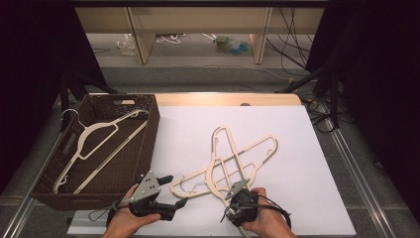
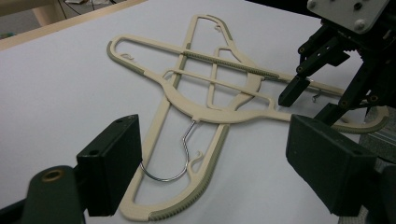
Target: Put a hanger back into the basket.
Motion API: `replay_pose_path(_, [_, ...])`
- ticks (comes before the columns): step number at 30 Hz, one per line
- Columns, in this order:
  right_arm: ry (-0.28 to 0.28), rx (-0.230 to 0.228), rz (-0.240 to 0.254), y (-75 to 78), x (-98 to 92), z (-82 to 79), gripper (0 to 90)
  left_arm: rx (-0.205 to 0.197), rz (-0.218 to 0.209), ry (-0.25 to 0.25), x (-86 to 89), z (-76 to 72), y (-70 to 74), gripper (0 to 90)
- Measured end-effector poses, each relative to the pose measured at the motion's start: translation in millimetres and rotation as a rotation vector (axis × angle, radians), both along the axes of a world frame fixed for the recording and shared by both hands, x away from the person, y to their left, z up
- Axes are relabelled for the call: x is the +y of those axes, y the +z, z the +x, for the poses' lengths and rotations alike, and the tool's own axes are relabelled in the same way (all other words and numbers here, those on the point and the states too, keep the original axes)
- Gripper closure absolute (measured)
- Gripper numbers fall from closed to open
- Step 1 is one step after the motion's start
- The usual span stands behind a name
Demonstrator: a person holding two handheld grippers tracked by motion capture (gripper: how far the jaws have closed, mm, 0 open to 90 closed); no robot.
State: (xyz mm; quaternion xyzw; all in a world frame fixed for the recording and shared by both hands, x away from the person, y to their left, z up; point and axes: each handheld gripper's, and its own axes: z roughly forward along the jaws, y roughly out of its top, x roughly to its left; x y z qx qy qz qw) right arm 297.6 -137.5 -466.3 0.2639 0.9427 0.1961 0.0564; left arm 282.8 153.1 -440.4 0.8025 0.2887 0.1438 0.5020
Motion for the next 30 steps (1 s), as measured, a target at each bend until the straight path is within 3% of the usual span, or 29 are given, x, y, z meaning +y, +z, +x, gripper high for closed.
replay_pose_path(6, [0.014,0.026,-0.027,3.1,-1.6,2.0,65.6,0.004,-0.007,-0.001,1.2,-0.5,-0.4,19.2])
replay_pose_path(12, [-0.012,0.044,-0.03,5.0,-10.4,4.2,71.3,0.005,-0.003,0.001,2.2,-0.8,-0.4,19.6])
replay_pose_path(15, [-0.034,0.051,-0.065,7.4,-23.1,6.5,73.0,0.005,-0.001,-0.001,2.7,-0.6,-0.4,19.8])
replay_pose_path(21, [-0.07,0.073,-0.048,9.5,-42.5,9.9,75.2,0.0,-0.01,0.002,4.3,1.2,-0.7,20.0])
replay_pose_path(25, [-0.093,0.08,-0.045,7.9,-41.3,11.5,73.1,0.008,-0.01,0.0,4.0,1.0,-2.0,20.1])
replay_pose_path(30, [-0.108,0.085,-0.096,7.7,-30.5,12.5,70.6,0.014,-0.004,-0.003,2.3,1.7,-2.6,20.2])
